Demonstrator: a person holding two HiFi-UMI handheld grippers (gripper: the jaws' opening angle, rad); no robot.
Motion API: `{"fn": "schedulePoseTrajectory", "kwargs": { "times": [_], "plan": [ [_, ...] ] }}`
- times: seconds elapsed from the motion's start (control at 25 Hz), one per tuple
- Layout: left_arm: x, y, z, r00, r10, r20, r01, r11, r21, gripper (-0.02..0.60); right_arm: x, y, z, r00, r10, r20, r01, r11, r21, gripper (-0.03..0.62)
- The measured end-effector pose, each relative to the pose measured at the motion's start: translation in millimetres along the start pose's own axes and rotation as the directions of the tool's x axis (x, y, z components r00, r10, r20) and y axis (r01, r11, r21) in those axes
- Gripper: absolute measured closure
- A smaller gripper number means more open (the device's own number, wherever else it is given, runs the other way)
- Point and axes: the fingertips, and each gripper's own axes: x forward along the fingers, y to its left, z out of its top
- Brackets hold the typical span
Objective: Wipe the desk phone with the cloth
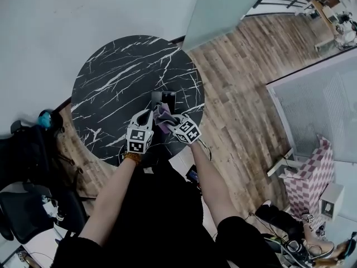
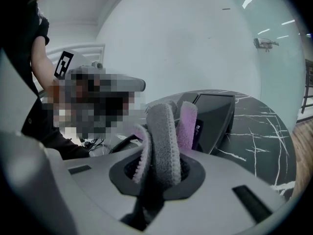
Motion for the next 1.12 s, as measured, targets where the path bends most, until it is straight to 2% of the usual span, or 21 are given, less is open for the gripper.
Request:
{"fn": "schedulePoseTrajectory", "kwargs": {
  "times": [0.68, 0.92, 1.12],
  "plan": [
    [-7, -2, -7, 1.0, 0.0, -0.004, 0.0, 1.0, -0.009, 0.568, 1, 11, -15, 0.996, 0.054, -0.074, -0.053, 0.998, 0.016, 0.539],
    [-9, -1, -9, 1.0, -0.004, -0.005, 0.003, 1.0, -0.013, 0.568, 2, 13, -20, 0.992, 0.088, -0.093, -0.084, 0.995, 0.047, 0.539],
    [-13, -2, -12, 1.0, -0.006, -0.004, 0.006, 1.0, -0.013, 0.568, 2, 16, -20, 0.987, 0.125, -0.101, -0.114, 0.987, 0.111, 0.538]
  ]
}}
